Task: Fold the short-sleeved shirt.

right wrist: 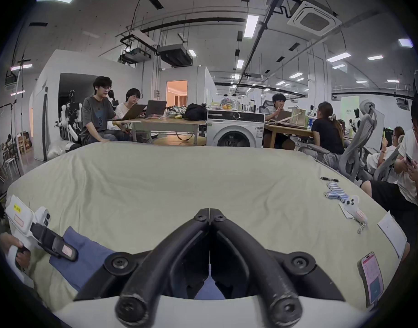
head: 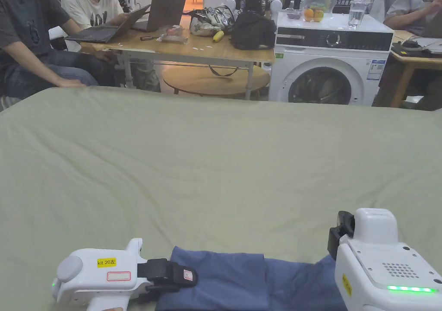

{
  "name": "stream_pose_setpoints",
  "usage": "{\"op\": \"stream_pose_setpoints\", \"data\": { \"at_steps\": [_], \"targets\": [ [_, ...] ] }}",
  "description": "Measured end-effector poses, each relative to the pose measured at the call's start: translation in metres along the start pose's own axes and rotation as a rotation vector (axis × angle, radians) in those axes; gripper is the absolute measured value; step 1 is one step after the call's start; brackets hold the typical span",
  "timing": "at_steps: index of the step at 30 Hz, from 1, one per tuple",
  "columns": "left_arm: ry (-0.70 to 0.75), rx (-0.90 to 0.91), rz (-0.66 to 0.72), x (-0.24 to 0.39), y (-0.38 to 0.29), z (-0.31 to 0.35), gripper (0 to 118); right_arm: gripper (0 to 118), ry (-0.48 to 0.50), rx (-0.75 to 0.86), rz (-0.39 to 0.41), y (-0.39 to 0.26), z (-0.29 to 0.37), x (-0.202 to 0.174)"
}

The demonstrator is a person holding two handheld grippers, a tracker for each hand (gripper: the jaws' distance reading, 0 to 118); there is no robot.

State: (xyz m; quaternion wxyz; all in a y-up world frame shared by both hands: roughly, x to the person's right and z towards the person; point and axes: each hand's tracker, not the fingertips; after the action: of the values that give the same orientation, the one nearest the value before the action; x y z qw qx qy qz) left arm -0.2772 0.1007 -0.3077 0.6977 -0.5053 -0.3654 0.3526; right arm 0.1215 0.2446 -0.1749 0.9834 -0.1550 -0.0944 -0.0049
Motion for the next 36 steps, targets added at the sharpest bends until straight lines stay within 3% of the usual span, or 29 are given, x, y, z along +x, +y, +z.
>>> {"op": "stream_pose_setpoints", "data": {
  "at_steps": [4, 10, 22, 29, 36],
  "targets": [
    [-0.020, 0.022, 0.000, 0.009, -0.003, 0.007, 8, 0, -0.008, 0.020, -0.025, 0.000, 0.002, 0.007],
    [-0.052, 0.058, -0.087, 0.041, -0.001, 0.039, 6, 0, -0.007, 0.052, -0.029, 0.008, 0.005, 0.006],
    [0.214, 0.143, -0.152, 0.098, -0.010, 0.137, 6, 0, 0.054, 0.088, -0.012, 0.021, 0.000, -0.022],
    [0.217, 0.084, -0.187, 0.151, -0.012, 0.100, 6, 0, 0.070, 0.089, -0.020, 0.021, 0.002, -0.021],
    [0.256, -0.058, -0.243, 0.213, -0.009, 0.015, 6, 0, 0.032, 0.088, -0.030, 0.018, 0.009, 0.003]
  ]
}}
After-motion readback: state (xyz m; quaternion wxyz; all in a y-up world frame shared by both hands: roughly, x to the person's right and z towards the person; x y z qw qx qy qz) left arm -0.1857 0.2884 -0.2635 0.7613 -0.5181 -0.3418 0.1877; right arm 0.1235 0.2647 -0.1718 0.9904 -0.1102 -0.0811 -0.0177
